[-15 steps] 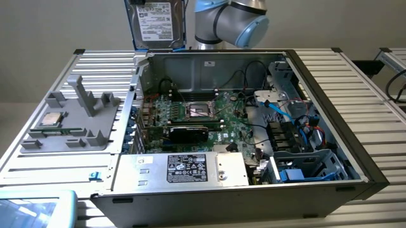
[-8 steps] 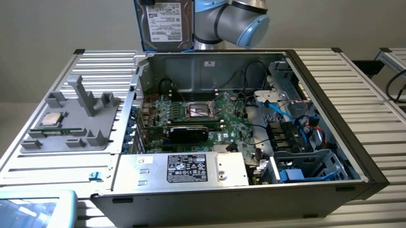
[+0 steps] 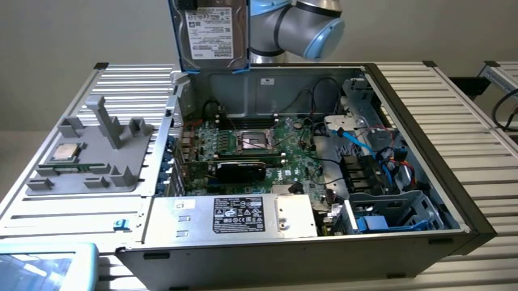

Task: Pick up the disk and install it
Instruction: 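Pick up the disk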

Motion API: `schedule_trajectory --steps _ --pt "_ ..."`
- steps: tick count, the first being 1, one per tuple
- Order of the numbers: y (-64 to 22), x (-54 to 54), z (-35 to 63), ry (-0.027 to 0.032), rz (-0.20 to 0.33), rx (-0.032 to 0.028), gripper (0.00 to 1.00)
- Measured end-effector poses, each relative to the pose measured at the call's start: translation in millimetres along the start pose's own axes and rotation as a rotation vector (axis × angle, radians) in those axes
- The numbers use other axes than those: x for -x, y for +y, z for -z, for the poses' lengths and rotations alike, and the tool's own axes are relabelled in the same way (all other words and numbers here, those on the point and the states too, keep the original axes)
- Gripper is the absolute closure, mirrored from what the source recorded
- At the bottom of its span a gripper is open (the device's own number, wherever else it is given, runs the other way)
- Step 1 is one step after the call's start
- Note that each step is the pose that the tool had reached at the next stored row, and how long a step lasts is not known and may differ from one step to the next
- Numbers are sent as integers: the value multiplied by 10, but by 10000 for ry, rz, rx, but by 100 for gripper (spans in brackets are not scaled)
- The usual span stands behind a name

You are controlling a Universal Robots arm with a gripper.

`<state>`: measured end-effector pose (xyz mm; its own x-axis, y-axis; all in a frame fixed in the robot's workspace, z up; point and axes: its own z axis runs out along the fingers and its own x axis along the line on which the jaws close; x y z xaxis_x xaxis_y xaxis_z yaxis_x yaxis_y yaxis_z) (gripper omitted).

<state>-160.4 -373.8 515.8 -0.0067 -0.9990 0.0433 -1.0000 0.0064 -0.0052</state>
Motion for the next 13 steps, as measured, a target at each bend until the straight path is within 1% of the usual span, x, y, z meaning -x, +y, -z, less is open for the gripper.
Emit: schedule_trajectory --steps 2,5,13 --pt "-29 -54 5 1 1 1 63" --pt "-106 -128 17 1 1 0 63" --pt "-391 -285 63 1 0 2 63"
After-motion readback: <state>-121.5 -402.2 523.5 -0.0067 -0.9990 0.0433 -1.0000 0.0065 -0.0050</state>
